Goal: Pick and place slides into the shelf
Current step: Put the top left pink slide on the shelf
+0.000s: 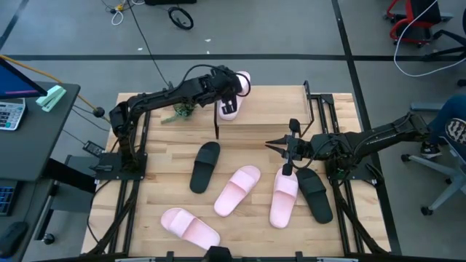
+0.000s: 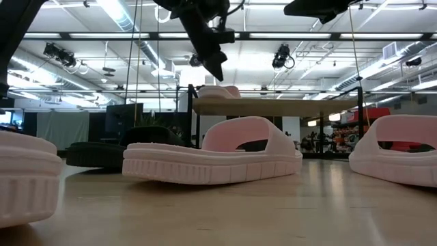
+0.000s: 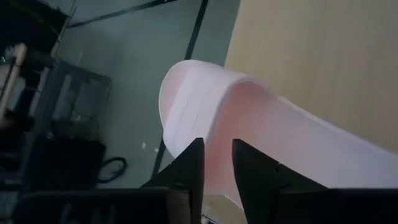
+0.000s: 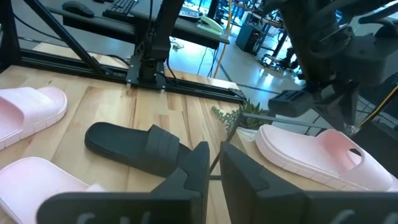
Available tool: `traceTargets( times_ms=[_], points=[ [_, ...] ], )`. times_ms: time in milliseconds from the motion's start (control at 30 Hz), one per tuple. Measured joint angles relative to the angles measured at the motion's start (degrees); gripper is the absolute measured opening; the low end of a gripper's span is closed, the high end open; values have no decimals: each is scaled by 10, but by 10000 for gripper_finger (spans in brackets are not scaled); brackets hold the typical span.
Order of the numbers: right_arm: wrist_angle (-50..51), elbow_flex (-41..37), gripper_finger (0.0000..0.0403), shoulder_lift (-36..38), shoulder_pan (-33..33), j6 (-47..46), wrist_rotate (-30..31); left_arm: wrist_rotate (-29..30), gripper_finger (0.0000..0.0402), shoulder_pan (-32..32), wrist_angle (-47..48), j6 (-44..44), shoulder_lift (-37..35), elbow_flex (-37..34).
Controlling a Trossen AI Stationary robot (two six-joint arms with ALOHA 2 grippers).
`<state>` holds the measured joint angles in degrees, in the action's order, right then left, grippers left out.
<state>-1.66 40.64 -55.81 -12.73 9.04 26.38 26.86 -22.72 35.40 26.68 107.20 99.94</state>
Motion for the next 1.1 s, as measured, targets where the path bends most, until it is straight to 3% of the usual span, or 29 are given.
traceTargets(
  times_ms=[200, 467, 1100],
  points=[
    [1, 0, 45, 0, 0, 0, 0, 0, 144, 0, 6, 123, 9, -1],
    [10, 0, 45, 0, 0, 1, 0, -1, 207, 0, 1, 149, 25, -1],
    [19, 0, 45, 0, 0, 1, 0, -3, 176, -53, -26, 141, 31, -1]
  ],
)
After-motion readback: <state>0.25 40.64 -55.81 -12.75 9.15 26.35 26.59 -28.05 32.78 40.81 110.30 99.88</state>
